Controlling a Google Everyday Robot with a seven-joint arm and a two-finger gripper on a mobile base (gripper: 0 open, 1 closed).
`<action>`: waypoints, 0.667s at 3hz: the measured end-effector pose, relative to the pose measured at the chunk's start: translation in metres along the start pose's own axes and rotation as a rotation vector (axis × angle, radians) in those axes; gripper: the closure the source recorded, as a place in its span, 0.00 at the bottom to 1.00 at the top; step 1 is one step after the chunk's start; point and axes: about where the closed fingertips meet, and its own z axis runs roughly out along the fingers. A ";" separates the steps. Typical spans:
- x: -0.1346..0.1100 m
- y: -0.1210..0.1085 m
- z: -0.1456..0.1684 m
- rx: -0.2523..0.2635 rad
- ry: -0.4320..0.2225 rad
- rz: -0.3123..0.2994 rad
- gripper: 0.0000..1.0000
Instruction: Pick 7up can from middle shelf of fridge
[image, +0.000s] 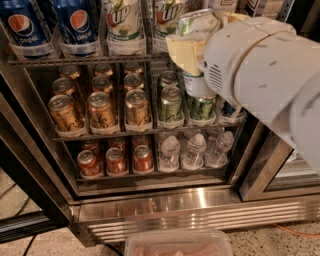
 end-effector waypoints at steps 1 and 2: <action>-0.001 0.014 -0.002 -0.045 0.019 -0.007 1.00; -0.001 0.014 -0.002 -0.045 0.019 -0.007 1.00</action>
Offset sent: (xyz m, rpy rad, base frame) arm -0.0063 0.0124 -0.0031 -0.0140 0.0278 0.0380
